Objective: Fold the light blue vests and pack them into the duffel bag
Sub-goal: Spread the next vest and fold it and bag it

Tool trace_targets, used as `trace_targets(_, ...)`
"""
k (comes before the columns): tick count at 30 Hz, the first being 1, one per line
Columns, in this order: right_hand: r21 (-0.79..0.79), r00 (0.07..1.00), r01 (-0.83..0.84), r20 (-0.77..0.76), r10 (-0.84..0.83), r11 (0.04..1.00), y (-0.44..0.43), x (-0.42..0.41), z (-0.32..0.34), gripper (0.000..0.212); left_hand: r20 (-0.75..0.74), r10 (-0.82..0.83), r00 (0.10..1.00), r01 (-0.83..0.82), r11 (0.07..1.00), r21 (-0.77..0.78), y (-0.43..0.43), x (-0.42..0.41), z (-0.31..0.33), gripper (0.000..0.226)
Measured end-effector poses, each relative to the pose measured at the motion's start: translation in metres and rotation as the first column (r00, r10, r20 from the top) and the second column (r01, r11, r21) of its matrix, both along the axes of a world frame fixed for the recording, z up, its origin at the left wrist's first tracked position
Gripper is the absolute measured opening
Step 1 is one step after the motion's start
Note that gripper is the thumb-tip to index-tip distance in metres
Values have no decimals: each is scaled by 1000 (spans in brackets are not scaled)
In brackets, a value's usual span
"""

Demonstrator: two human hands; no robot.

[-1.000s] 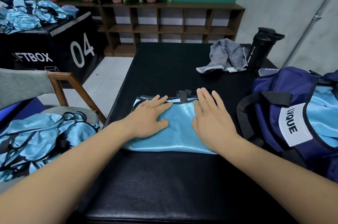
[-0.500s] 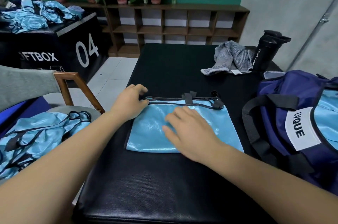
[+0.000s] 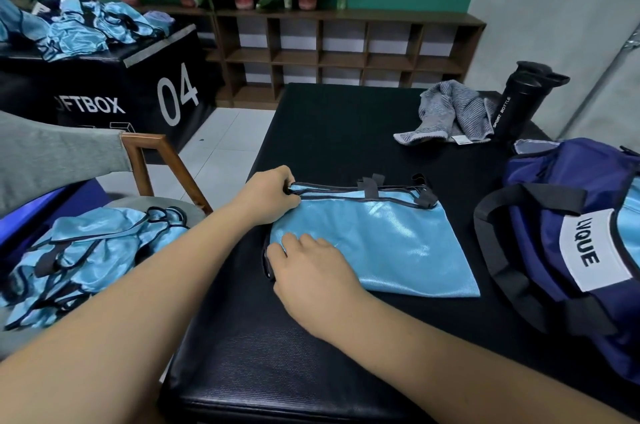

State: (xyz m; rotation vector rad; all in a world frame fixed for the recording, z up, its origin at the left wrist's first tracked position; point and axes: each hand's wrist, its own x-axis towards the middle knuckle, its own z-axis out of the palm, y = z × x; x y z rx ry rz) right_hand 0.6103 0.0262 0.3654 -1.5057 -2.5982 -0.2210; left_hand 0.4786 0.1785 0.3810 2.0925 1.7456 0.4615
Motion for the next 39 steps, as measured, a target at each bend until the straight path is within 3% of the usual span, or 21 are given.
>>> trace_targets(2, -6, 1000, 11, -6, -11, 1000, 0, -2, 0, 46, 5, 26, 1000, -26, 999, -39, -3, 0, 4, 21)
trace_targets(4, -1, 994, 13, -111, -13, 1000, -3, -3, 4, 40, 34, 60, 998, -57, 994, -92, -7, -2, 9, 26)
trace_targets(7, -27, 949, 4, -316, -12, 1000, -9, -1, 15, 29, 206, 131, 970, -102, 984, -146, -11, -9, 17, 27)
trace_targets(10, -151, 865, 28, -491, -100, 988, -14, 6, 26, 45, 440, 200, 876, -86, 961, -264, -12, -14, 31, 32)
trace_targets(14, -243, 727, 68, -653, -215, 968, -22, 23, 40, 67, 679, 245, 693, 102, 898, -428, -17, -9, 47, 42)
trace_targets(18, -299, 579, 71, -765, -283, 952, -31, 58, 54, 69, 792, 217, 571, 213, 893, -398, -27, 19, 53, 30)
trace_targets(23, -344, 524, 124, -774, -356, 931, -45, 105, 58, 67, 852, 186, 489, 274, 895, -352, -37, 58, 52, 24)
trace_targets(27, -362, 557, 156, -736, -384, 919, -50, 138, 51, 65, 857, 119, 501, 296, 907, -299, -47, 81, 42, 18)
trace_targets(36, -438, 746, 236, -491, -451, 867, -51, 178, 38, 68, 694, -93, 714, 320, 925, -206, -72, 113, 15, 24)
trace_targets(39, -408, 704, 267, -536, -466, 873, -43, 186, 52, 51, 661, -115, 742, 330, 920, -210, -75, 114, 12, 28)
